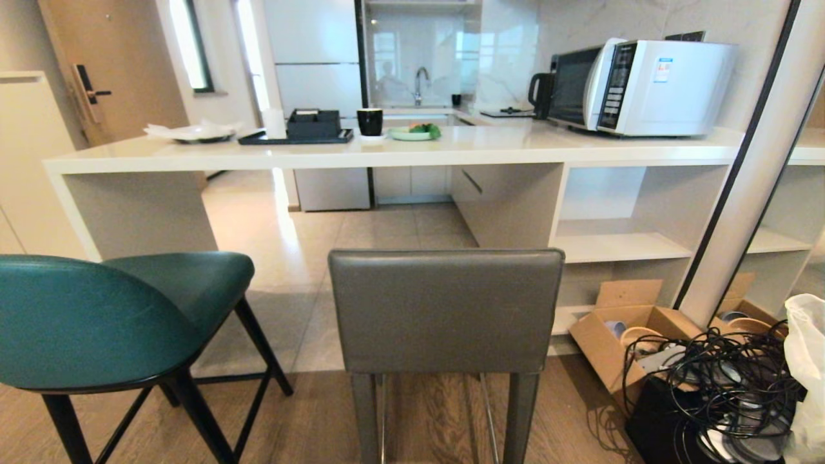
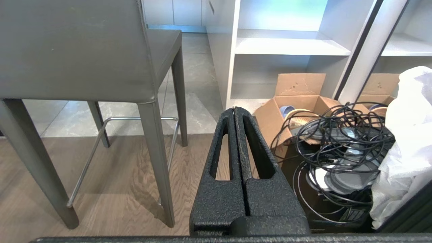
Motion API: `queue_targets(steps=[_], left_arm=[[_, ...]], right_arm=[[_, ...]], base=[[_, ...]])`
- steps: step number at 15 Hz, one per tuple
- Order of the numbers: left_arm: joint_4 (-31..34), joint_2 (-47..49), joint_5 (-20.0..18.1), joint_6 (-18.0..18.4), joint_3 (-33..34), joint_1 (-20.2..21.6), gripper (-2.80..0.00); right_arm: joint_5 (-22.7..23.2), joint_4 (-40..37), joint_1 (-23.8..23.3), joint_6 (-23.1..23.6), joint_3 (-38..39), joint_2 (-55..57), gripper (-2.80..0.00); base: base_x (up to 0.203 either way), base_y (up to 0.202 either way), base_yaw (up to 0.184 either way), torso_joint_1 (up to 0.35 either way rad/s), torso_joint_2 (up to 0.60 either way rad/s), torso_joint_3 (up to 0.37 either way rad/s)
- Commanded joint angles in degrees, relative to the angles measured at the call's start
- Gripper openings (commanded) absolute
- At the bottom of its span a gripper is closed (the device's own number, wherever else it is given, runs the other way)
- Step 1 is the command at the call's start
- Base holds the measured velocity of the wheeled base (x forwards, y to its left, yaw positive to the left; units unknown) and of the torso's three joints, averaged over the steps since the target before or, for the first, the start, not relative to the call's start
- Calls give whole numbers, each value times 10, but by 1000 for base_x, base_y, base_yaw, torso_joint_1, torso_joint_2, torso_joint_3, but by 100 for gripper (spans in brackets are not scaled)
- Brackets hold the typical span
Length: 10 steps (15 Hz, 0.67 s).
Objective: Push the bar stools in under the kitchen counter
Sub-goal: Push the gray chair back under the dining table
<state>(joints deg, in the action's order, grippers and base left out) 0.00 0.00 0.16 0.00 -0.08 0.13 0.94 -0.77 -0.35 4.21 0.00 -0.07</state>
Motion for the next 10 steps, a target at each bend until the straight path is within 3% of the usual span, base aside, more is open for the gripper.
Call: queue_targets(steps=[1, 3, 7, 10], left_arm=[[0, 1, 0, -1, 0, 0, -280], [0, 1, -1, 0, 0, 0, -280], [0, 1, 0, 0, 0, 0, -280], [0, 1, 0, -1, 0, 0, -280]], right_arm=[[0, 0, 0, 1, 0, 1, -280], [0, 0, 0, -1, 0, 1, -280], [0, 0, 0, 0, 0, 1, -280], [1, 0, 0, 1, 0, 1, -280]], base=[[0, 0, 0, 0, 0, 0], [38, 0, -2, -1, 1, 4], [176, 0, 1, 6, 3, 2], [21, 0, 1, 6, 1, -1]])
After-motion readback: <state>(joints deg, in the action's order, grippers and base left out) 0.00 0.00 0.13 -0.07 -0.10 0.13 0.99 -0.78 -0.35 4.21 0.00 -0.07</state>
